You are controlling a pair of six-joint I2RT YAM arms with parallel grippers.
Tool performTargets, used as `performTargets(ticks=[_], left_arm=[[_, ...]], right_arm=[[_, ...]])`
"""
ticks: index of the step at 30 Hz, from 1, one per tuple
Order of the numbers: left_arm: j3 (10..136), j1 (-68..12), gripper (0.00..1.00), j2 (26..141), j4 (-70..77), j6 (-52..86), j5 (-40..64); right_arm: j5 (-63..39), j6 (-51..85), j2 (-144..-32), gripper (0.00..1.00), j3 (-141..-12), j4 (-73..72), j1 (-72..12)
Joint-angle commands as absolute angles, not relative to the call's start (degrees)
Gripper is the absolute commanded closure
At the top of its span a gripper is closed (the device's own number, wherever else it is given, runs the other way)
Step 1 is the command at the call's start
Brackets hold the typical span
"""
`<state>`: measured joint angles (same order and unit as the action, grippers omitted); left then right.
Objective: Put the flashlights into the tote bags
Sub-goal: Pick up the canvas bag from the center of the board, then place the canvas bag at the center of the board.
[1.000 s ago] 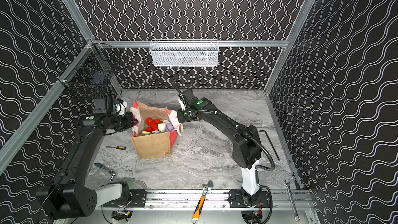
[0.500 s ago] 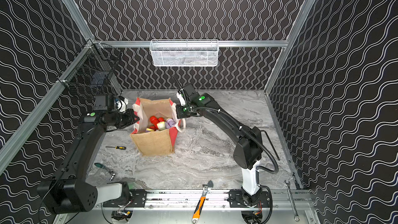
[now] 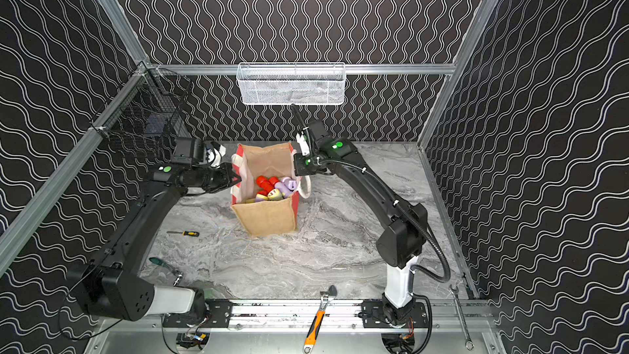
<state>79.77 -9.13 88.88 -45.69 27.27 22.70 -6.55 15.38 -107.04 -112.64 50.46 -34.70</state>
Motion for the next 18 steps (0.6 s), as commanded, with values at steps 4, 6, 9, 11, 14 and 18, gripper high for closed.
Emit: performTargets(ticks=[4,6,9,11,14,18], left_arm=[[81.7,-13.2,1.00,92.3,-37.2,32.5,22.4],[83.0,-14.6,1.00,93.9,-37.3,32.7,21.6],[84.2,-15.5,1.00,95.3,-37.9,32.7,19.7],[84.4,-15.5,1.00,95.8,-38.1,32.6,19.2],[85.2,-15.5,1.00,96.5,-38.8,32.3,18.9],[85.8,-15.5,0.94,97.7,-39.6,31.6,18.8]], right_arm=[[-6.6,13.4,-105.5,1.00,-113.0,46.1,-30.5],[-7.0,13.5,-105.1,1.00,-112.4,45.5,-29.5],[-9.0,13.6,-104.6,1.00,-110.0,44.4,-28.6],[-9.4,13.7,-104.5,1.00,-108.2,43.8,-28.4],[-9.6,14.1,-104.5,1.00,-106.1,43.3,-28.2],[-8.4,15.1,-104.1,0.97,-104.5,43.0,-27.9]])
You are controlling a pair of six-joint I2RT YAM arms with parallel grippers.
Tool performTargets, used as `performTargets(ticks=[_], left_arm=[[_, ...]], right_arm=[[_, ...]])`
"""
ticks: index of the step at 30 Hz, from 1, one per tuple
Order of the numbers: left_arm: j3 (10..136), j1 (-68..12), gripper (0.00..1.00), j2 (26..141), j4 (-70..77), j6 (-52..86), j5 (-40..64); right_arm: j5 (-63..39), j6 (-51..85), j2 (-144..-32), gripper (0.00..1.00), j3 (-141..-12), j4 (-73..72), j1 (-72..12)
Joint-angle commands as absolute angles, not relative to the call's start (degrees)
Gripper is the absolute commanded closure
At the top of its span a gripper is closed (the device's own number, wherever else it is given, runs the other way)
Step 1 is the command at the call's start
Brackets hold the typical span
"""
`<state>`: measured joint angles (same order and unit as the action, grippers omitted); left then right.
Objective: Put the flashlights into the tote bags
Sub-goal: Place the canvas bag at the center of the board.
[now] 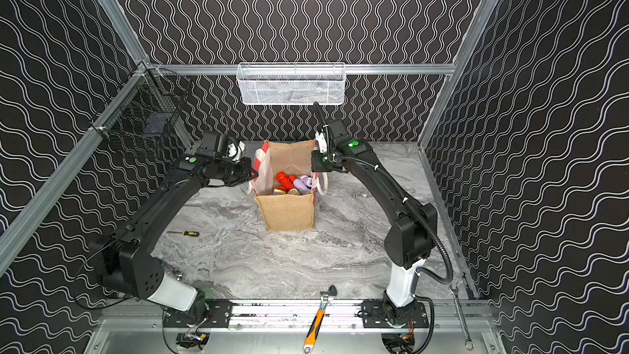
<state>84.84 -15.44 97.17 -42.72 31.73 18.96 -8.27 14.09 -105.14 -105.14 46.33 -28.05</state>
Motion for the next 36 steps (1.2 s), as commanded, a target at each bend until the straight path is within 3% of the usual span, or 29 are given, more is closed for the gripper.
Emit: performTargets(ticks=[1,2,6,9,15,17,21,22,27,30,36], left_arm=[[85.9,-15.5,0.93,97.9,-40.0,31.3,18.7],[86.3,-15.5,0.90,98.2,-40.5,31.0,18.4],[87.2,-15.5,0.81,98.6,-41.3,29.8,18.5],[89.2,-15.5,0.76,98.5,-41.9,28.8,17.9],[94.6,-15.0,0.65,97.0,-45.2,25.7,12.6],[94.2,-12.9,0.62,95.3,-45.5,24.8,9.4],[85.9,-4.8,0.54,89.5,-38.8,25.5,11.2],[83.0,-3.4,0.51,87.8,-36.4,25.2,7.7],[67.9,-2.9,0.49,84.2,-25.2,19.7,-12.2],[63.6,-2.6,0.48,86.6,-21.4,18.4,-15.7],[58.3,-2.4,0.47,90.5,-13.0,14.0,-22.0]], right_arm=[[-8.0,15.2,-103.9,0.95,-104.1,43.0,-27.9],[-7.7,15.1,-103.6,0.92,-103.7,42.9,-27.9],[-6.0,14.9,-102.2,0.61,-103.1,42.5,-27.6],[-5.6,14.5,-101.5,0.60,-103.5,42.9,-27.1],[-2.3,14.3,-96.0,0.40,-99.6,39.6,-25.3],[0.0,14.4,-92.6,0.26,-95.0,35.8,-22.5],[0.5,14.6,-87.0,0.09,-86.8,28.7,-17.1],[1.3,14.8,-85.5,0.06,-83.9,26.1,-15.4],[2.9,17.2,-78.1,0.00,-65.5,8.7,-6.1],[-1.1,19.8,-76.4,0.00,-58.7,4.1,1.1],[4.1,20.6,-73.9,0.00,-45.5,-6.8,9.4]])
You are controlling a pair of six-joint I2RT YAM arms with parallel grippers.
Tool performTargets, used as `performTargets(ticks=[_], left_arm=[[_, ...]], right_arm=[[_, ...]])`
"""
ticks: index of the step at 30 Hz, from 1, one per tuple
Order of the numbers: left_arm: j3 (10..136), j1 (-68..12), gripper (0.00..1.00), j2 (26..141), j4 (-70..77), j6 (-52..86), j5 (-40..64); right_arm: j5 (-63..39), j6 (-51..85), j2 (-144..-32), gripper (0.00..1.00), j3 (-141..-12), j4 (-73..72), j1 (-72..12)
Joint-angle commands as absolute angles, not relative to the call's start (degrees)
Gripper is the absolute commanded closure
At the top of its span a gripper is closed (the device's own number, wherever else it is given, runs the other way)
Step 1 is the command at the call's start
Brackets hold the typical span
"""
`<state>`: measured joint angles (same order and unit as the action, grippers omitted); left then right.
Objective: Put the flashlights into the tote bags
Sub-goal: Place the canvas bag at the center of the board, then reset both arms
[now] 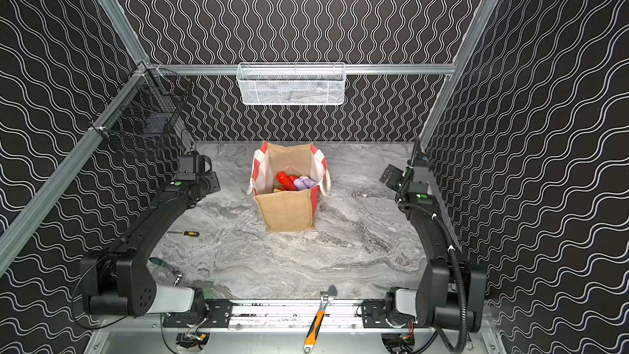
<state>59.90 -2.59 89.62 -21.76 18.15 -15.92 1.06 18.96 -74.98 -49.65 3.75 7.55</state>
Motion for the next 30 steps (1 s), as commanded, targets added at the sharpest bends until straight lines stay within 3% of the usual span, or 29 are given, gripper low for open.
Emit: performTargets(ticks=[1,5,8,17,22,23,25,26,29,30], left_arm=[[57.0,-2.5,0.47,90.7,-11.0,12.9,-22.9],[45.2,-2.5,0.47,89.2,8.8,7.8,-24.4],[36.9,-2.5,0.48,89.3,25.4,4.2,-22.5],[28.1,-5.3,0.47,93.3,45.2,-2.5,-14.6],[19.7,-5.6,0.46,95.0,62.0,-4.3,-11.4],[17.6,-6.1,0.46,96.2,67.7,-4.9,-11.8],[18.2,-6.2,0.46,94.8,63.9,-4.2,-11.8],[19.2,-6.2,0.46,95.6,63.9,-4.5,-12.5],[20.9,-5.6,0.44,95.4,60.0,-4.4,-10.1],[21.1,-5.6,0.43,95.3,59.5,-4.2,-10.2]], right_arm=[[5.2,20.4,-73.6,0.00,-43.0,-9.8,10.0],[13.2,19.2,-72.6,0.00,-31.2,-23.0,11.3],[12.9,16.2,-71.6,0.00,-22.8,-34.7,12.1],[6.4,11.5,-80.1,0.00,-7.5,-73.2,11.7],[5.1,6.0,-80.1,0.00,-7.1,-72.5,7.3],[5.5,3.7,-83.2,0.00,-5.9,-78.0,5.1],[8.5,-0.1,-91.0,0.00,-4.7,-92.7,1.7],[11.5,-0.9,-91.5,0.00,-4.8,-92.5,0.2],[13.8,2.0,-85.1,0.00,-11.6,-68.7,0.0],[15.8,1.5,-87.2,0.00,-13.5,-69.0,-0.1]])
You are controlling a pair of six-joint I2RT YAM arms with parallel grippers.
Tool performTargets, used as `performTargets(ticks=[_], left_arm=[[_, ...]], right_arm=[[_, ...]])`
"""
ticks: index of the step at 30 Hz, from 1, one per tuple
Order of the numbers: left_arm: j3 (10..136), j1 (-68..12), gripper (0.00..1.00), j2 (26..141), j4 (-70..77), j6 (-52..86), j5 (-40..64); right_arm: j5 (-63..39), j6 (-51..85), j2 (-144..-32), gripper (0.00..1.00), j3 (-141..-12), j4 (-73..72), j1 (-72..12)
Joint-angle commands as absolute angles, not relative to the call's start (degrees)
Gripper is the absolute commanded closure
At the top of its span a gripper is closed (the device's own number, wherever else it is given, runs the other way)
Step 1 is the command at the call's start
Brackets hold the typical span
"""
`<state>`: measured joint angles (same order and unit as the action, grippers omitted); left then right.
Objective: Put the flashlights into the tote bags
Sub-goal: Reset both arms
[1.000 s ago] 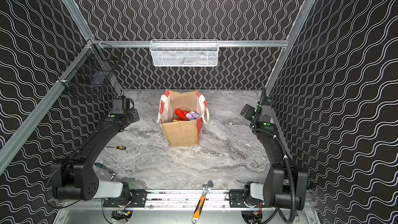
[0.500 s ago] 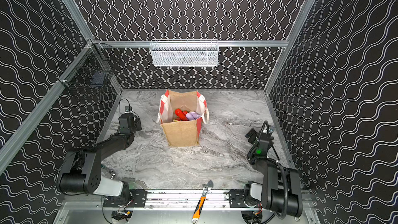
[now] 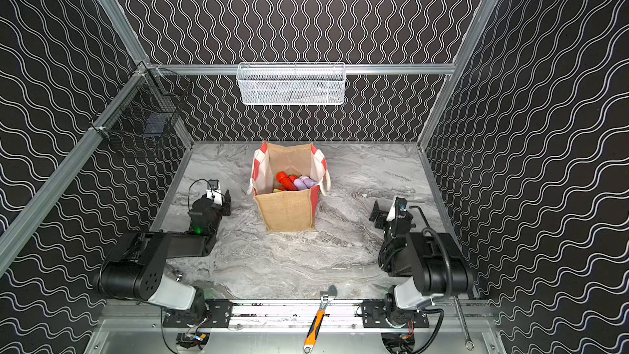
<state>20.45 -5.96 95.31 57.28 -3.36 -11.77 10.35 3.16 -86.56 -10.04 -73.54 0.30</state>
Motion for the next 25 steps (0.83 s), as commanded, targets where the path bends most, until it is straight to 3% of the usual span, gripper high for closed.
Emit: performTargets(ticks=[1,25], left_arm=[[21.0,-5.6,0.03,95.2,59.1,-4.1,-10.2],[21.1,-5.1,0.01,95.3,59.5,-4.1,-9.2]], right_arm=[[16.9,1.0,-89.4,0.00,-14.0,-72.1,-0.3],[17.2,1.6,-88.7,0.00,-13.9,-70.7,-0.3]])
